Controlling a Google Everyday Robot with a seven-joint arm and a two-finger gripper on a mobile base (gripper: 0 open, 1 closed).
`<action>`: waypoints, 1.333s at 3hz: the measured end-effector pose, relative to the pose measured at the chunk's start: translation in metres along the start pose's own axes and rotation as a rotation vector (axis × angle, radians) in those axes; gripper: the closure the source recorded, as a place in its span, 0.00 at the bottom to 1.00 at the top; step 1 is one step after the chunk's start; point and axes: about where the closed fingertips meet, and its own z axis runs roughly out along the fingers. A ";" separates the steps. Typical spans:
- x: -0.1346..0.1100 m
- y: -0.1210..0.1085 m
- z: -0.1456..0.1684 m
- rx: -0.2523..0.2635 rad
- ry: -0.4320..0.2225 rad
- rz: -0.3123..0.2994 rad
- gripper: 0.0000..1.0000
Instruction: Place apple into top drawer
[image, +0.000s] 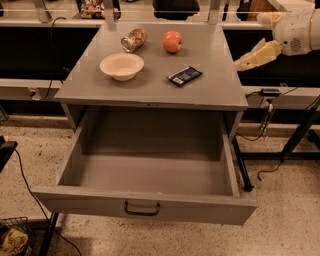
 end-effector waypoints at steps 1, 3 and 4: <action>-0.002 -0.001 0.012 -0.019 -0.032 0.015 0.00; -0.009 -0.035 0.117 0.067 -0.133 0.083 0.00; -0.022 -0.026 0.163 0.133 -0.119 0.098 0.00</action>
Offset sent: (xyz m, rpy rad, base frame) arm 0.0961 0.0543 -0.0259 0.1648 -0.0391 -0.0185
